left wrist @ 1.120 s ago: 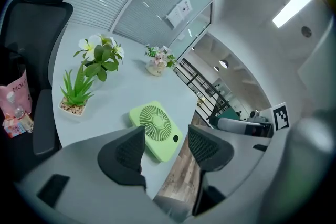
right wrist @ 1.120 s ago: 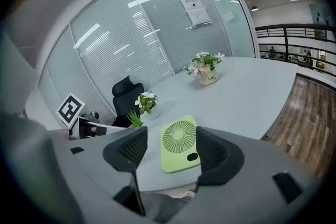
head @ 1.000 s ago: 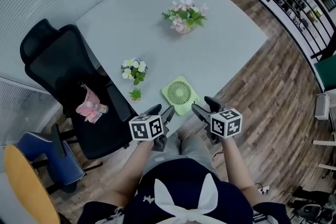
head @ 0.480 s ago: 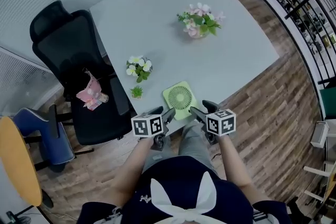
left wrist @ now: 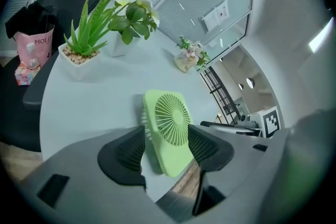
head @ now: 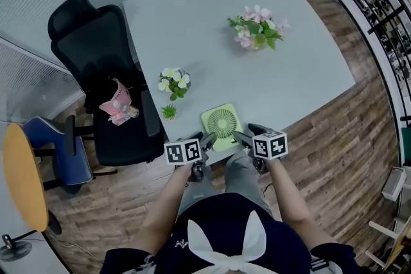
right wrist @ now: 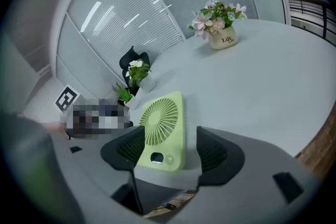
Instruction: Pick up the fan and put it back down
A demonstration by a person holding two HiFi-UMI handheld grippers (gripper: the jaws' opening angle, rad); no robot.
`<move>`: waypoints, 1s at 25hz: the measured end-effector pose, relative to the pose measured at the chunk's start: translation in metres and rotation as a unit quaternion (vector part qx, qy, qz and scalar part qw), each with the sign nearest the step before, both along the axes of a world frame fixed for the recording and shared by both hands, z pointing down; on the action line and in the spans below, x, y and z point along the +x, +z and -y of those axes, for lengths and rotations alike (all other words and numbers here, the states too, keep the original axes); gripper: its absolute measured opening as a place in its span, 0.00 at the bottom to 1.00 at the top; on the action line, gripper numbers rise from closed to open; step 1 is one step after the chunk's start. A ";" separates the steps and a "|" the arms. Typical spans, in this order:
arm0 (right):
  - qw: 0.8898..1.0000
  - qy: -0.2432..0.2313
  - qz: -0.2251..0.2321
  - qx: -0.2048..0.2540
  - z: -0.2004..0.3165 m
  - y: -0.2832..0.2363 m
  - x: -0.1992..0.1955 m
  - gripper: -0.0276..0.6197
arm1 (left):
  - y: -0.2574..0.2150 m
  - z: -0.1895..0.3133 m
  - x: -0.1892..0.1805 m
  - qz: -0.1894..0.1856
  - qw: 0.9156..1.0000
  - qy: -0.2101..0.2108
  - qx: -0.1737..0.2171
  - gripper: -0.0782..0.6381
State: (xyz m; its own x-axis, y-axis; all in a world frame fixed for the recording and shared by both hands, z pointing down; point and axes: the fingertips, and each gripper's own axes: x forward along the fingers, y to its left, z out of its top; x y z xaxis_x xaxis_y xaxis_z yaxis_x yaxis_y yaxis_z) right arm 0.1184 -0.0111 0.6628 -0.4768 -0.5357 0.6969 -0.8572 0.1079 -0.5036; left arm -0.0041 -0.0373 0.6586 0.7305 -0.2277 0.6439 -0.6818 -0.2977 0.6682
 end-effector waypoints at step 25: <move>0.997 -0.040 0.038 -0.049 -0.008 0.030 -0.024 0.39 | 0.030 -0.012 0.015 -0.008 0.998 -0.037 -0.050 0.37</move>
